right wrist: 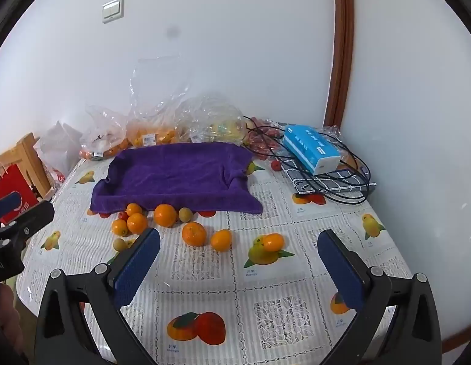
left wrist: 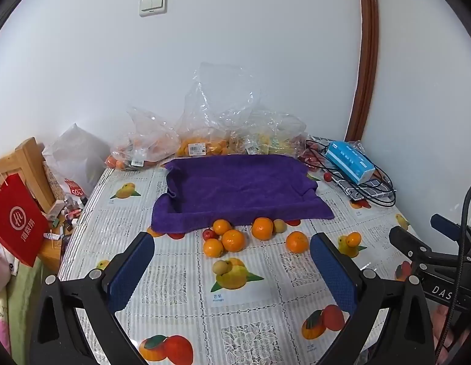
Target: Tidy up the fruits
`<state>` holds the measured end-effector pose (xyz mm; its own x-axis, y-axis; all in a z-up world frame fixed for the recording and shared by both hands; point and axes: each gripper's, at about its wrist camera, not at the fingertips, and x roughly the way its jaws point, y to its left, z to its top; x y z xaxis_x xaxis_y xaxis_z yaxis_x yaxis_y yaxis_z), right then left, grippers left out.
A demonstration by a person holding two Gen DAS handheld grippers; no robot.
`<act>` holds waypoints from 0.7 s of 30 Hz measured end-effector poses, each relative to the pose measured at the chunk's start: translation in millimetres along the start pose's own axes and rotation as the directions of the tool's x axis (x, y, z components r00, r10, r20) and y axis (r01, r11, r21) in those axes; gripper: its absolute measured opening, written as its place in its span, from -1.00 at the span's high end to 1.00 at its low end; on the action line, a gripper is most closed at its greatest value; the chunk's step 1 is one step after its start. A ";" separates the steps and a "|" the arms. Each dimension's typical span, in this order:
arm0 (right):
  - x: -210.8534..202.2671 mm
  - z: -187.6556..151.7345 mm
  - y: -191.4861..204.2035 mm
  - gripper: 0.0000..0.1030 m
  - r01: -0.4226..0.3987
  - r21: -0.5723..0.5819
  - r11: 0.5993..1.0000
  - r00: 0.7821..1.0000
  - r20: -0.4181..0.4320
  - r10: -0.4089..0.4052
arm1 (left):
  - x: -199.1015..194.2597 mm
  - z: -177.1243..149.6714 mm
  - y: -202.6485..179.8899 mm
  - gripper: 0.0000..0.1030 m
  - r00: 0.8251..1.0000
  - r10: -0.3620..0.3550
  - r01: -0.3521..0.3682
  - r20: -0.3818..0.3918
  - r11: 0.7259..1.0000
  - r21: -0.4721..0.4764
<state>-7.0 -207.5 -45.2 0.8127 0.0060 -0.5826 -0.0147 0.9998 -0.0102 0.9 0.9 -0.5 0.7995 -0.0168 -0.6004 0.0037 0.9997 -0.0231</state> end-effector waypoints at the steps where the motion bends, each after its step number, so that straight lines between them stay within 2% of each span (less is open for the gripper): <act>1: 0.7 -0.3 0.7 -0.98 -0.003 -0.004 1.000 1.000 -0.002 0.003 | -0.3 -0.1 -0.1 -0.99 1.000 0.001 -0.001 0.003 1.000 0.002; 5: 4.7 -1.4 5.3 -0.98 0.003 -0.030 1.000 1.000 0.002 -0.003 | -3.6 -3.6 1.6 -0.99 1.000 -0.011 0.011 0.017 1.000 -0.001; 7: -6.4 -0.8 5.9 -0.98 0.023 -0.012 1.000 0.999 0.031 -0.023 | -3.2 -3.0 2.6 -0.99 1.000 -0.007 0.007 0.015 1.000 0.001; 10: -0.1 1.8 -4.4 -0.98 0.008 0.018 1.000 1.000 0.011 -0.008 | -3.9 -2.0 4.1 -0.99 1.000 -0.012 0.012 0.012 1.000 0.002; 21: -9.4 2.9 -2.6 -0.98 -0.013 0.024 1.000 0.999 0.049 0.012 | 2.5 3.1 6.3 -0.99 1.000 -0.006 0.006 0.013 1.000 -0.020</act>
<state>-12.9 -210.2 -37.3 0.8400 0.0185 -0.5423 -0.0112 0.9998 0.0168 4.7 7.2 0.4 0.8074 -0.0227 -0.5895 -0.0031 0.9991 -0.0428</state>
